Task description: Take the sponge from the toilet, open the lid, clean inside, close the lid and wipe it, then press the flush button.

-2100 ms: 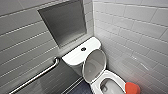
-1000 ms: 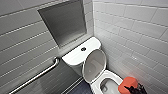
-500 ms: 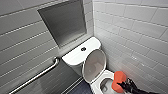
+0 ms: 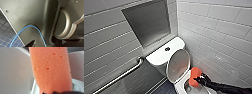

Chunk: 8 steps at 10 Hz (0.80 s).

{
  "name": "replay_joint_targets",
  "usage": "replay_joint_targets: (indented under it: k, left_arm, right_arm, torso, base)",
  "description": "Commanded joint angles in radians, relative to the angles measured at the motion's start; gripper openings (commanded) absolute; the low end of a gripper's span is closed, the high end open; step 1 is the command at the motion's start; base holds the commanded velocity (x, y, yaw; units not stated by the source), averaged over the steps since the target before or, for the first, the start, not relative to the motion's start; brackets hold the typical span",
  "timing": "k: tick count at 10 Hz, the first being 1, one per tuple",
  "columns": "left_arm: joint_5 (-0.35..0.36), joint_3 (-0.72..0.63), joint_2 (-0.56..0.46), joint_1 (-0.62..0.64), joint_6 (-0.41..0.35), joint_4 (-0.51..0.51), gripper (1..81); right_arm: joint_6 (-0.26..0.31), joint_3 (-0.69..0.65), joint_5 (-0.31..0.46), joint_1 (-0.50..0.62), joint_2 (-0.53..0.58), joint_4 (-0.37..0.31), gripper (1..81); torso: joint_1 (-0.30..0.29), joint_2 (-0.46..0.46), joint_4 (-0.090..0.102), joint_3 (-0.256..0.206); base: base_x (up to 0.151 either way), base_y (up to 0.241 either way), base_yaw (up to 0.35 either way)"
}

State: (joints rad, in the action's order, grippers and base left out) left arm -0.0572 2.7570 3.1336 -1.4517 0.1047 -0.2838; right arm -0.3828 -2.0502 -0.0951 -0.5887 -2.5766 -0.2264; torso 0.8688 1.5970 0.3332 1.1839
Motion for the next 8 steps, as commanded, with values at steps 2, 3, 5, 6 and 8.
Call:
replay_joint_targets:
  k: [2, 3, 5, 6, 8]
  left_arm:
    - [-0.093, 0.006, -0.007, -0.012, -0.005, 0.014, 81.1]
    - [-0.095, 0.006, -0.012, -0.017, -0.003, 0.015, 81.1]
    - [-0.098, 0.006, -0.018, -0.022, -0.003, 0.017, 81.1]
    - [-0.098, 0.006, -0.018, -0.031, -0.003, 0.017, 81.1]
    - [-0.096, 0.006, -0.021, -0.042, -0.003, 0.017, 81.1]
  right_arm:
    - [0.002, -0.153, 0.058, 0.155, -0.105, 0.086, 1.0]
    - [0.002, -0.227, 0.058, 0.155, -0.143, 0.091, 1.0]
    - [-0.01, -0.338, 0.045, 0.135, -0.185, 0.087, 1.0]
    - [-0.014, -0.361, 0.035, 0.128, -0.185, 0.075, 1.0]
    - [-0.07, -0.393, 0.015, 0.097, -0.177, 0.071, 1.0]
  torso:
    - [0.0, 0.0, 0.0, 0.0]
    - [0.0, 0.0, 0.0, 0.0]
    - [0.0, 0.0, 0.0, 0.0]
    - [0.0, 0.0, 0.0, 0.0]
    - [0.0, 0.0, 0.0, 0.0]
  base:
    - [0.0, 0.0, 0.0]
    - [0.0, 0.0, 0.0]
    - [0.0, 0.0, 0.0]
    - [0.0, 0.0, 0.0]
    - [0.0, 0.0, 0.0]
